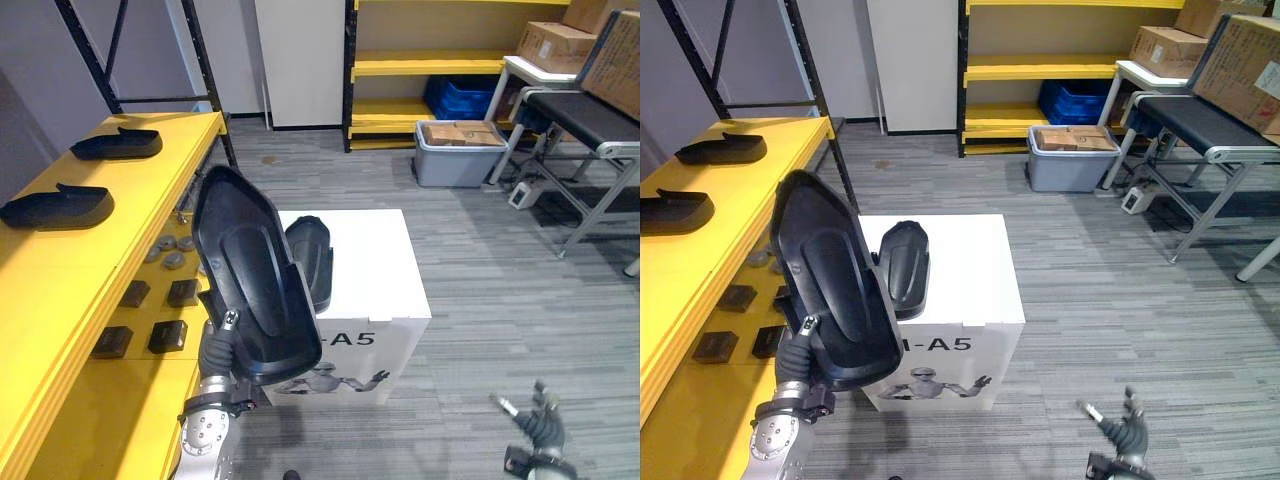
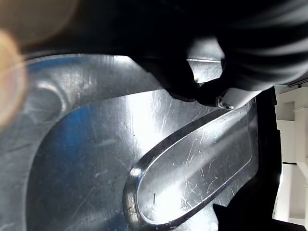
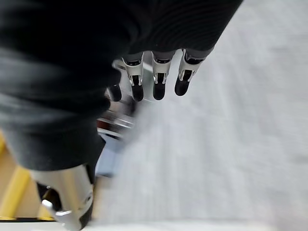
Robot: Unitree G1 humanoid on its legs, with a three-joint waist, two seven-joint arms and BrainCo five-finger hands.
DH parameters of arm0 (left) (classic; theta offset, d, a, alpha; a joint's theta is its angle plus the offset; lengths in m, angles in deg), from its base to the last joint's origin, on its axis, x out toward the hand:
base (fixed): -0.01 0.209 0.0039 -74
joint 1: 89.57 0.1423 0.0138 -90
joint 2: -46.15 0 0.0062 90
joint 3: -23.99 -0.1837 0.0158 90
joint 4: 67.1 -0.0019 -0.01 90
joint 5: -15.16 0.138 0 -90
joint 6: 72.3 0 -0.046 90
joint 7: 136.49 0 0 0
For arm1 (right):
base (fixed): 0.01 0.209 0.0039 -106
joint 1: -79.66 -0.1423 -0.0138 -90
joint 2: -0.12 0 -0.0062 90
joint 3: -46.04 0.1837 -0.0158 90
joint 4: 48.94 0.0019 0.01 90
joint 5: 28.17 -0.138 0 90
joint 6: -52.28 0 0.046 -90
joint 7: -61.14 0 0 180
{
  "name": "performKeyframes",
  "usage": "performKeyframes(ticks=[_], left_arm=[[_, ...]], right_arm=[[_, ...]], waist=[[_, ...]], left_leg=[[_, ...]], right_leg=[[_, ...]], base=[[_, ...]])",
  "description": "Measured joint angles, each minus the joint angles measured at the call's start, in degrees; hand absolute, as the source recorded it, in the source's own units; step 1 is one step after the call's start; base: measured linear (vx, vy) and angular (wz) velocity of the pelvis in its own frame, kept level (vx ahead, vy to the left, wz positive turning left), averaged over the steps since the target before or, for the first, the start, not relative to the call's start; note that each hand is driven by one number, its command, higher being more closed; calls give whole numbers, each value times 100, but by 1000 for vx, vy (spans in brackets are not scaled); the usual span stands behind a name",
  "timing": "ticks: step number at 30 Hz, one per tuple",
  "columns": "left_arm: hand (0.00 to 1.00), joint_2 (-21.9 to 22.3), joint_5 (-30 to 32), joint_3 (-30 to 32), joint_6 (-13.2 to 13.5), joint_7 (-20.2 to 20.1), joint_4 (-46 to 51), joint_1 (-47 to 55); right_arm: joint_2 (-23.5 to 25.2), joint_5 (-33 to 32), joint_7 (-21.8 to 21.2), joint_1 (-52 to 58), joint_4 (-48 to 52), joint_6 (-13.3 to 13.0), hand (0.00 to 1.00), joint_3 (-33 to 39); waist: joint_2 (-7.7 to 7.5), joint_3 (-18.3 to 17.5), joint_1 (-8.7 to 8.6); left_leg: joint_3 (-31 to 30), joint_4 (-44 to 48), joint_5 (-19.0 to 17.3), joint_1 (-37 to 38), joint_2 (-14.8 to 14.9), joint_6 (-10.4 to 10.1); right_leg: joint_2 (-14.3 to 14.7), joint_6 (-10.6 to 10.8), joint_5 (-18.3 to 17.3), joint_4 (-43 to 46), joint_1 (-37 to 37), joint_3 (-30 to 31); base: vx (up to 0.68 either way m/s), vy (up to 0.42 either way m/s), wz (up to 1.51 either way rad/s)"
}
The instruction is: Walk over and take plastic housings, then place them on the shelf
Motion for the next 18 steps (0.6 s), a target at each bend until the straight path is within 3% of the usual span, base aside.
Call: performKeyframes(ticks=[7, 11, 13, 14, 15, 16, 17, 18], left_arm=[[100, 161, 4, -3, 24, -5, 0, 104], [100, 325, 13, -3, 26, 1, 10, 103], [100, 396, 14, -9, 25, 16, 12, 39], [100, 446, 15, -16, 27, 39, 14, -32], [100, 461, 15, -27, 27, 44, 12, -41], [100, 468, 21, -67, 31, 55, 9, -44], [100, 466, 51, -131, 41, 64, -9, -78], [100, 446, 104, -223, 44, 64, -112, -209]], right_arm=[[159, -186, -291, 23, -927, 98, 0, -671], [215, -186, -348, -16, -1157, 180, 0, -905], [266, -185, -341, -90, -1267, 175, 0, -898], [220, -184, -338, -301, -1549, 185, 0, -871], [177, -184, -330, -385, -1632, 203, 0, -859], [67, -178, -315, -440, -1738, 231, 0, -861], [-17, -167, -300, -485, -1788, 247, 0, -860], [-52, -159, -282, -544, -1864, 273, 0, -845]], waist=[[-3, -2, 155], [21, 89, 222], [-145, 158, 218], [-186, 269, 228], [-164, 285, 237], [-69, 263, 221], [23, 255, 145], [0, 287, 123]], left_leg=[[-144, 0, -52, 87, -2, -7], [-392, 3, -65, -238, -86, 6], [212, 202, -350, -508, -114, 456], [1089, 804, -528, -770, -2, 682], [1534, 1099, -577, -856, 73, 695], [2364, 1457, -689, -869, 276, 741], [2778, 1416, -688, -789, 353, 810], [2941, 1315, -695, -763, 234, 884]], right_leg=[[-26, 49, -115, 99, 200, -162], [-142, 49, -331, 472, 136, -985], [-414, 57, -356, 414, 127, -1634], [-610, 74, -401, 481, 147, -2049], [-661, 85, -414, 529, 182, -2246], [-725, 190, -483, 631, 249, -2619], [-733, 289, -562, 725, 352, -2967], [-900, 335, -589, 861, 456, -3324]], base=[[-18, -3, 13], [-31, -15, 107], [-26, 15, 180], [-17, 56, 145], [80, 55, 174], [139, 36, 165], [207, 40, 211], [190, 122, 207]])
